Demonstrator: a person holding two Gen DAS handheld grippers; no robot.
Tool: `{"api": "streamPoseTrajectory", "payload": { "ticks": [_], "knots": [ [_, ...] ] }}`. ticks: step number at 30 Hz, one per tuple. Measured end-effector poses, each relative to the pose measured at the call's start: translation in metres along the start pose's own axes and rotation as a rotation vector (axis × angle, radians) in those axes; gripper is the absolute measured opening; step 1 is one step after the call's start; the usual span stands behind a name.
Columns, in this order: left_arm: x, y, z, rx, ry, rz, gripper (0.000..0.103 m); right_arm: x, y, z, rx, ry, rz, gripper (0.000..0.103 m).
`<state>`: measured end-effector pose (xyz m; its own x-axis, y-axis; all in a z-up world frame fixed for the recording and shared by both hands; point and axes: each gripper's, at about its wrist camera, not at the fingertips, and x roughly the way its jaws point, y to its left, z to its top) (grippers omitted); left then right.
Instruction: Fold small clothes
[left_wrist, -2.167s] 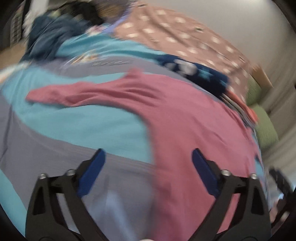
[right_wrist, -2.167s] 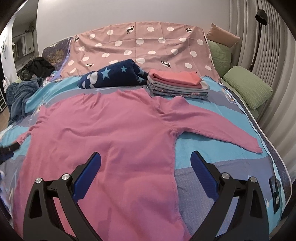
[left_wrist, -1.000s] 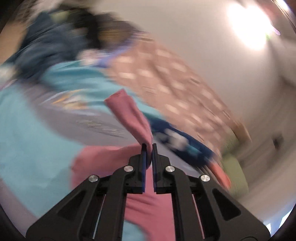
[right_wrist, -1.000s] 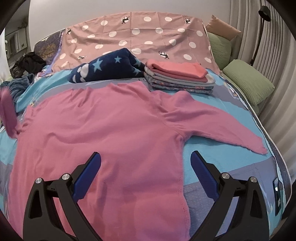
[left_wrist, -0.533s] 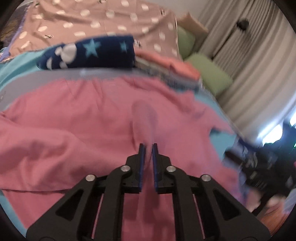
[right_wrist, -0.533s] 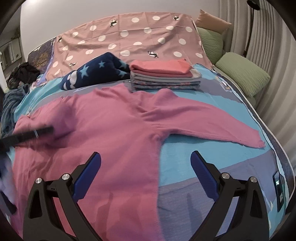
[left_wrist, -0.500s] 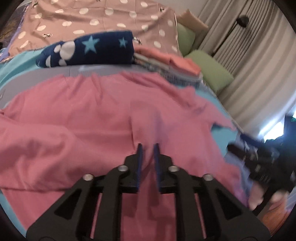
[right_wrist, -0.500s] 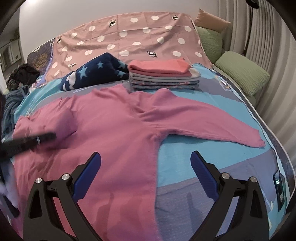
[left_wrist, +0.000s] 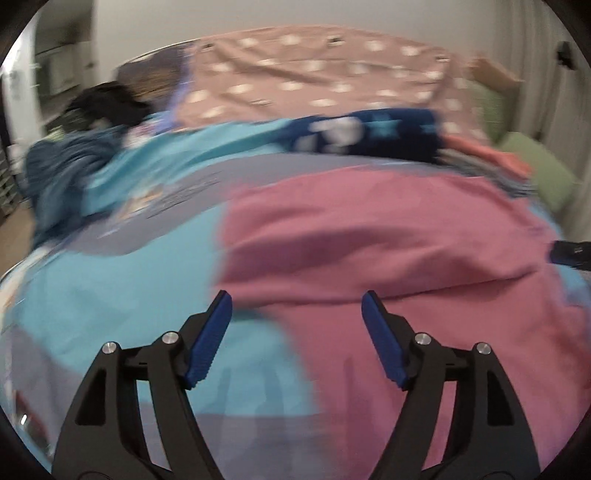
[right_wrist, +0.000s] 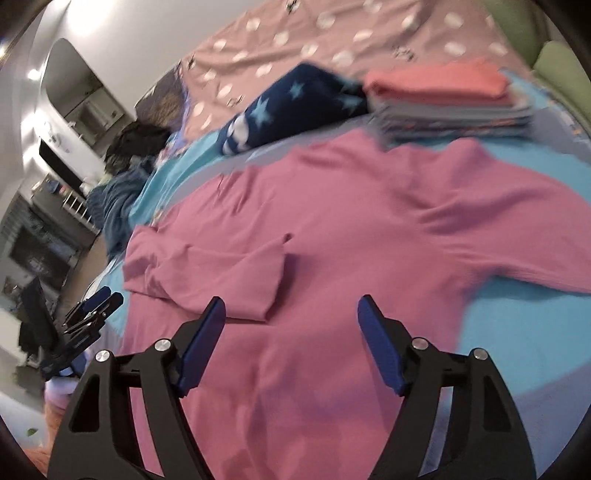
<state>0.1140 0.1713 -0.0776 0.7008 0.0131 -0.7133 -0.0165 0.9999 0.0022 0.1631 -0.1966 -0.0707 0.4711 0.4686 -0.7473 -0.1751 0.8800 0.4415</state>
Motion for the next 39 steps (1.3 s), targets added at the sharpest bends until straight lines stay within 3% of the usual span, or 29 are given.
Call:
{"api": "streamPoseTrajectory", "payload": {
  "ticks": [5,6,7,8,11,13,16,18,20,22,24,29,31,34,36,37,38,39],
  "knots": [
    [0.017,0.040,-0.004,-0.091,0.067,0.026,0.076,0.040,0.023,0.018,-0.070,0.084,0.048,0.075],
    [0.021,0.044,-0.004,-0.106,0.073,0.010,0.076,0.049,0.026,0.020,-0.076,0.119,0.067,0.046],
    [0.023,0.046,-0.005,-0.117,0.075,0.000,0.076,0.056,0.031,0.021,-0.078,0.163,0.095,0.004],
    [0.027,0.048,-0.004,-0.132,0.075,-0.019,0.076,0.055,0.033,0.023,-0.071,0.167,0.099,0.005],
    [0.039,0.041,0.002,-0.136,0.076,-0.050,0.077,0.014,0.049,0.038,-0.101,0.010,0.125,0.005],
    [0.045,0.032,0.004,-0.118,0.083,-0.053,0.077,-0.030,0.044,0.056,-0.054,-0.120,0.168,0.005],
    [0.050,0.023,0.004,-0.093,0.096,-0.038,0.077,-0.068,0.025,0.078,-0.008,-0.254,0.090,0.005],
    [0.049,0.019,0.003,-0.077,0.089,-0.035,0.077,-0.065,0.006,0.087,0.005,-0.238,0.021,0.007],
    [0.047,0.016,0.003,-0.066,0.082,-0.034,0.077,-0.045,-0.020,0.089,0.074,-0.150,-0.003,0.012],
    [0.045,0.015,0.002,-0.065,0.079,-0.033,0.077,-0.022,-0.049,0.083,0.172,-0.052,-0.027,0.032],
    [0.045,0.016,0.002,-0.074,0.082,-0.040,0.075,-0.015,-0.066,0.069,0.209,-0.028,-0.056,0.035],
    [0.047,0.016,0.002,-0.081,0.098,-0.062,0.065,-0.015,-0.075,0.049,0.165,-0.012,-0.046,0.049],
    [0.047,0.014,0.003,-0.070,0.095,-0.066,0.060,-0.014,-0.073,0.045,0.119,0.000,-0.064,0.060],
    [0.050,0.010,0.007,-0.068,0.096,-0.074,0.052,0.000,-0.064,0.041,0.040,0.018,-0.103,0.064],
    [0.052,0.009,0.010,-0.073,0.091,-0.082,0.042,0.009,-0.057,0.040,-0.021,-0.004,-0.143,0.064],
    [0.052,0.009,0.011,-0.079,0.085,-0.099,0.025,0.013,-0.054,0.042,-0.042,-0.016,-0.160,0.049],
    [0.052,0.009,0.013,-0.085,0.082,-0.119,0.011,0.013,-0.050,0.045,-0.056,-0.020,-0.167,0.027],
    [0.049,0.008,0.014,-0.096,0.077,-0.126,0.009,0.013,-0.047,0.047,-0.037,-0.019,-0.137,0.006]
  ]
}}
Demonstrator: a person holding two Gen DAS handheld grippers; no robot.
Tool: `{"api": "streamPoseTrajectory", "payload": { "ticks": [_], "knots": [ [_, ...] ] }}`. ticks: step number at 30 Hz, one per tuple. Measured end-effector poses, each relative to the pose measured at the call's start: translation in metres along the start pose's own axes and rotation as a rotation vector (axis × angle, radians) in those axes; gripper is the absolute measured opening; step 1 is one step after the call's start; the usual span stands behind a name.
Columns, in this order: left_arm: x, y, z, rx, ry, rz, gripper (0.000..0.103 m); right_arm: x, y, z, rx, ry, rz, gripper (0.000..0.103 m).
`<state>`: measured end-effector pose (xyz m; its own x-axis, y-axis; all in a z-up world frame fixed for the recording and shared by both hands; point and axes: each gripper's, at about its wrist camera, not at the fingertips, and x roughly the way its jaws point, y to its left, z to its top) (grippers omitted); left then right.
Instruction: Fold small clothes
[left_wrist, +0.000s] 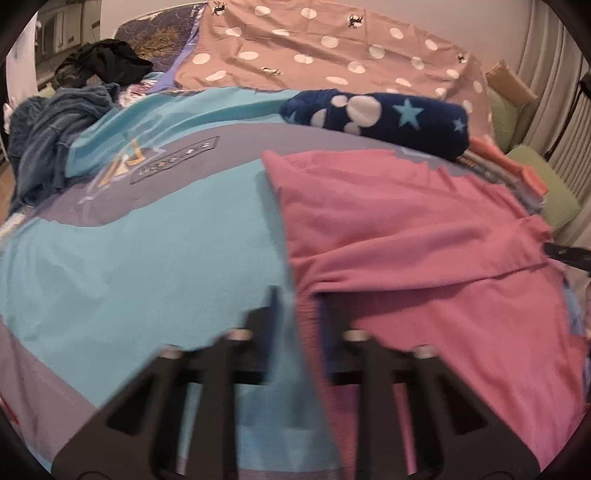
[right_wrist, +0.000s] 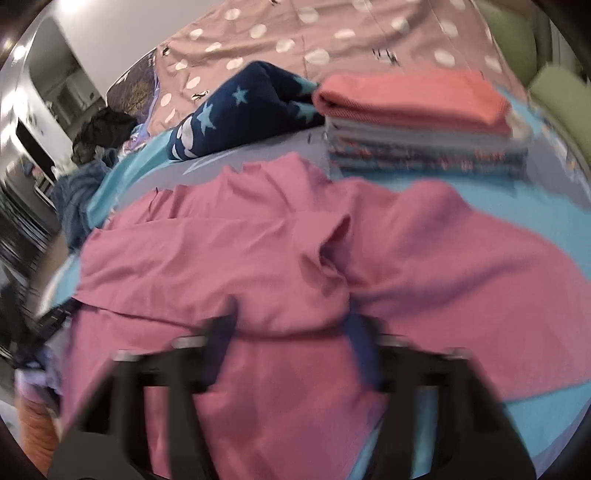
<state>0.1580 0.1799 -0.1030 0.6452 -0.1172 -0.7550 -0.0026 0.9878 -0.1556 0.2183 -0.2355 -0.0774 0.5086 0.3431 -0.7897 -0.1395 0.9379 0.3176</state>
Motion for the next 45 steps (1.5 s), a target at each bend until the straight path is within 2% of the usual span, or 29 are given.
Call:
{"api": "streamPoseTrajectory", "payload": {
  "ticks": [1,2,5,7,8,9,10,12,13,16,19,21,23,26,27,29,30,31,32,35,38,39,41,44,45],
  "knots": [
    [-0.003,-0.001,0.000,0.003,-0.009,0.017,0.009,-0.010,0.002,0.003,0.031,-0.020,0.050,0.006],
    [-0.008,-0.004,-0.001,0.020,-0.026,0.042,0.009,-0.025,0.007,0.007,0.039,-0.049,0.054,0.006],
    [-0.015,-0.005,-0.008,0.035,-0.034,0.046,0.009,-0.041,0.007,0.013,0.063,-0.035,-0.051,0.011],
    [-0.013,0.001,-0.012,0.010,-0.016,0.033,0.009,-0.038,-0.003,0.015,0.103,0.025,-0.248,0.034],
    [-0.010,0.006,-0.015,-0.013,-0.004,0.016,0.010,-0.039,-0.006,0.016,0.120,0.000,-0.336,0.034],
    [-0.008,0.009,-0.017,-0.038,-0.001,-0.003,0.010,-0.040,-0.003,0.018,0.123,-0.020,-0.370,0.034],
    [-0.008,0.011,-0.017,-0.054,-0.004,-0.014,0.012,-0.040,0.004,0.023,0.114,-0.043,-0.359,0.034],
    [-0.009,0.013,-0.017,-0.070,-0.011,-0.032,0.015,-0.030,0.035,0.035,0.047,-0.028,-0.237,0.037],
    [-0.009,0.013,-0.018,-0.076,-0.012,-0.044,0.022,-0.023,0.052,0.039,-0.001,-0.011,-0.184,0.041],
    [-0.008,0.013,-0.020,-0.084,-0.016,-0.076,0.031,0.018,0.140,0.055,-0.262,0.067,0.011,0.046],
    [-0.007,0.014,-0.020,-0.104,-0.022,-0.098,0.035,0.062,0.219,0.062,-0.436,0.144,0.094,0.046],
    [-0.005,0.014,-0.021,-0.109,-0.022,-0.101,0.035,0.094,0.268,0.068,-0.501,0.210,0.170,0.046],
    [-0.005,0.015,-0.020,-0.114,-0.024,-0.104,0.034,0.124,0.306,0.075,-0.562,0.249,0.190,0.046],
    [-0.004,0.019,-0.020,-0.140,-0.030,-0.122,0.033,0.166,0.346,0.076,-0.631,0.299,0.125,0.046],
    [-0.004,0.021,-0.020,-0.157,-0.033,-0.124,0.032,0.178,0.353,0.074,-0.637,0.323,0.108,0.046],
    [-0.002,0.026,-0.019,-0.186,-0.033,-0.119,0.020,0.196,0.359,0.069,-0.653,0.370,0.072,0.046],
    [-0.002,0.029,-0.020,-0.203,-0.034,-0.124,0.018,0.207,0.364,0.067,-0.669,0.372,0.036,0.041],
    [-0.002,0.032,-0.020,-0.214,-0.038,-0.136,0.012,0.216,0.367,0.067,-0.681,0.367,0.012,0.003],
    [-0.003,0.033,-0.021,-0.220,-0.043,-0.146,0.007,0.220,0.368,0.068,-0.666,0.363,0.021,0.003],
    [-0.011,0.032,-0.023,-0.215,-0.061,-0.070,0.007,0.217,0.371,0.076,-0.606,0.325,0.102,0.003],
    [-0.014,0.025,-0.025,-0.173,-0.056,-0.025,0.007,0.225,0.377,0.083,-0.566,0.295,0.207,0.000],
    [-0.013,0.025,-0.026,-0.167,-0.047,-0.020,0.008,0.230,0.378,0.083,-0.568,0.299,0.211,0.000],
    [-0.011,0.030,-0.027,-0.181,-0.033,-0.032,0.011,0.238,0.378,0.083,-0.565,0.308,0.163,0.001],
    [-0.014,0.035,-0.030,-0.194,-0.034,-0.050,0.014,0.203,0.347,0.090,-0.533,0.239,0.154,0.003],
    [-0.015,0.036,-0.031,-0.194,-0.038,-0.050,0.015,0.190,0.334,0.091,-0.526,0.218,0.159,0.007]
  ]
}}
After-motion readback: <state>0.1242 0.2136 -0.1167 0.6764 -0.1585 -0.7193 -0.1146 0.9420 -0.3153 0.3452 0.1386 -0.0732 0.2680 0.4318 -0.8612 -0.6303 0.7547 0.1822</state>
